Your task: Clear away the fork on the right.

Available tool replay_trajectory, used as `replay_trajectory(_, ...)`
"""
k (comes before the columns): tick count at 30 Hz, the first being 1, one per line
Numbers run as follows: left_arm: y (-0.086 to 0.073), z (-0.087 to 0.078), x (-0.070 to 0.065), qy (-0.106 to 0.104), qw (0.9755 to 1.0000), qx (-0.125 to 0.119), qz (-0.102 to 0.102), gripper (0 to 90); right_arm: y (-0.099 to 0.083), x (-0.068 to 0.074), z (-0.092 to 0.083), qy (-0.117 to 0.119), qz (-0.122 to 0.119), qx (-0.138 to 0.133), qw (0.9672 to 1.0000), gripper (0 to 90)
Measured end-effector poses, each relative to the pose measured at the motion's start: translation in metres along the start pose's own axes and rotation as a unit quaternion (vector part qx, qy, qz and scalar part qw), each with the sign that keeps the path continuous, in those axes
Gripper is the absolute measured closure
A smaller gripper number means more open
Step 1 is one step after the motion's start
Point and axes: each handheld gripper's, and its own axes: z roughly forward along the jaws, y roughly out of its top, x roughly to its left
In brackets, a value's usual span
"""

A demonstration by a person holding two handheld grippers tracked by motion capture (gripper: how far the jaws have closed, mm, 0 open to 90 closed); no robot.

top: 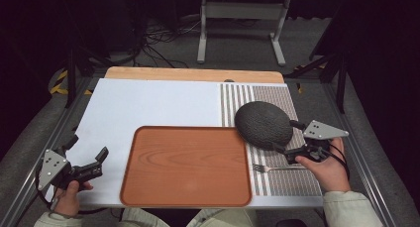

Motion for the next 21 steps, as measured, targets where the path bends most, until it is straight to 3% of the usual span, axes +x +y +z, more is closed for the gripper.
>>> replay_trajectory(4,0.000,0.000,0.000,0.000,1.0000,0.001,0.000,0.3,0.007,-0.001,0.005,0.014,-0.025,0.045,0.9986,2.7)
replay_trajectory(10,0.000,0.000,0.001,0.000,1.0000,0.000,-0.002,0.3,0.011,0.001,0.013,0.040,-0.052,0.101,0.9927,3.3)
replay_trajectory(17,0.000,0.000,0.000,0.000,1.0000,0.001,-0.003,0.3,0.018,0.002,0.020,0.058,-0.086,0.156,0.9822,4.3)
replay_trajectory(20,0.000,0.000,0.000,0.000,1.0000,0.000,-0.003,0.3,0.020,0.002,0.022,0.065,-0.098,0.180,0.9767,4.5)
replay_trajectory(21,0.000,0.000,0.000,0.000,1.0000,0.001,-0.003,0.3,0.021,0.002,0.023,0.068,-0.106,0.192,0.9733,4.7)
